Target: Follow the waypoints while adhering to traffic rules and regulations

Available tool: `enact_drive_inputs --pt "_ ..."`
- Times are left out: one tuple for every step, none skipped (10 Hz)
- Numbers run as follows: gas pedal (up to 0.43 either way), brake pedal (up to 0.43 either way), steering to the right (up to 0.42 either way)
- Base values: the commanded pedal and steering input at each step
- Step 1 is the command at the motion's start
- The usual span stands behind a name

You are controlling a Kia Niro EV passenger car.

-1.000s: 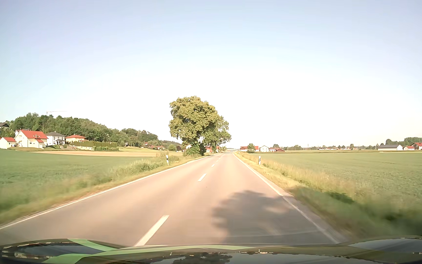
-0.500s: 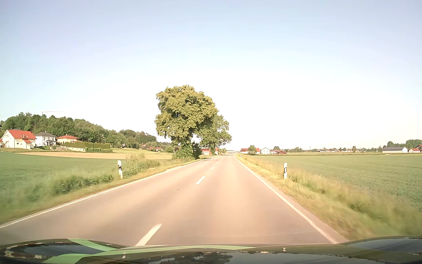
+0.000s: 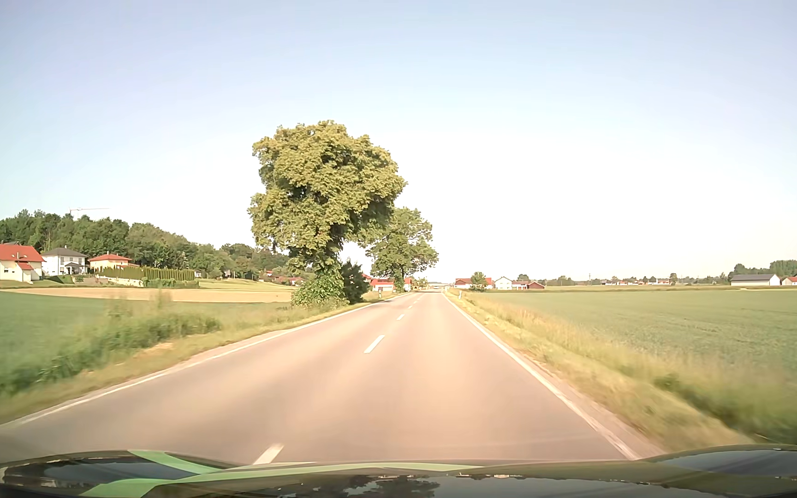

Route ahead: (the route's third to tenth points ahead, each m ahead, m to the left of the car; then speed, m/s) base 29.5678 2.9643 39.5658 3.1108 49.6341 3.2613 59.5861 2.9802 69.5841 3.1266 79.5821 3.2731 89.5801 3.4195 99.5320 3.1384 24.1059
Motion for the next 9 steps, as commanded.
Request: enact_drive_inputs --pt "0.220 0.000 -0.002" --pt "0.177 0.000 -0.002" --pt "0.169 0.000 -0.002" --pt "0.169 0.000 -0.002" --pt "0.177 0.000 -0.001" --pt "0.177 0.000 -0.001" --pt "0.197 0.000 -0.001" --pt "0.197 0.000 -0.001" --pt "0.209 0.000 0.000"
